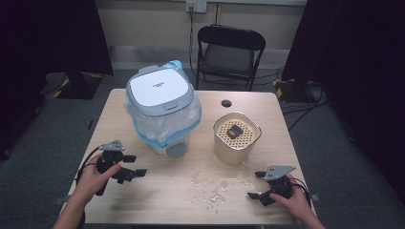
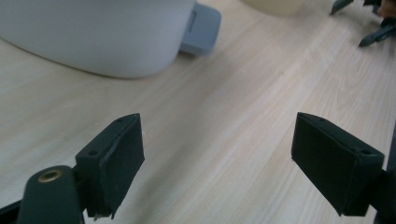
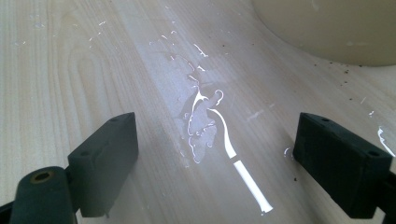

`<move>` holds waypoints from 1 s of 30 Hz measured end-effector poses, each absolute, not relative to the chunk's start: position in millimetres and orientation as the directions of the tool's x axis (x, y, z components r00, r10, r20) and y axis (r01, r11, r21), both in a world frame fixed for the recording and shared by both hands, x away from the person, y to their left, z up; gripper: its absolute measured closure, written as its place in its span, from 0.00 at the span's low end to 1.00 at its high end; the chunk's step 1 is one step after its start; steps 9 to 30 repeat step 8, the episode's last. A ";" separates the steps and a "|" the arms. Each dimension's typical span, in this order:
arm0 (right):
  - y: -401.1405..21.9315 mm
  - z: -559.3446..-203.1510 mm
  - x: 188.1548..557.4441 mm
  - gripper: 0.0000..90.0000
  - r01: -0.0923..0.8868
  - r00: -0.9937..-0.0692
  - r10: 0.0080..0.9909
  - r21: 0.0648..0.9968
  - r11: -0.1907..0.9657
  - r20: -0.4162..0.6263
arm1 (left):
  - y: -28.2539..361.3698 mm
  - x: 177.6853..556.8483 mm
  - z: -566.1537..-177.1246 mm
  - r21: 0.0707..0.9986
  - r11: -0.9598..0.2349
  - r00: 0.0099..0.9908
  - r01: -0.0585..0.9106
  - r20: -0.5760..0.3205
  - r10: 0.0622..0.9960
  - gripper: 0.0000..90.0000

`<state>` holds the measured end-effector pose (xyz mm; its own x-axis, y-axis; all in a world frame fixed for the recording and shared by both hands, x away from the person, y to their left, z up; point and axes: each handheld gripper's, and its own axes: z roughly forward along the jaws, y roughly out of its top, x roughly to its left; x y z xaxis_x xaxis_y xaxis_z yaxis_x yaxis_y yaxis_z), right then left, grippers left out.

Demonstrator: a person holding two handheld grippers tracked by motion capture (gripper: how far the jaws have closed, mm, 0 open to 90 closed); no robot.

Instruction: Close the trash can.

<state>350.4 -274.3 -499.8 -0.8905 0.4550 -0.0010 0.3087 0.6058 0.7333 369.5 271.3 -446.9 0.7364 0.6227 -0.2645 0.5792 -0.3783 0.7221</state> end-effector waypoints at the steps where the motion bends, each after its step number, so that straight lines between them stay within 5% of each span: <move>1: -274.3 -499.8 350.4 0.15 0.308 -0.891 0.455 0.733 0.606 -0.002 | 266.6 366.7 -453.4 0.718 -0.403 0.748 0.568 -0.246 0.616 0.18; 30: -274.4 -499.8 350.2 0.15 0.306 -0.891 0.453 0.733 0.607 -0.003 | 255.8 362.7 -465.9 0.713 -0.447 0.774 0.541 -0.213 0.597 0.18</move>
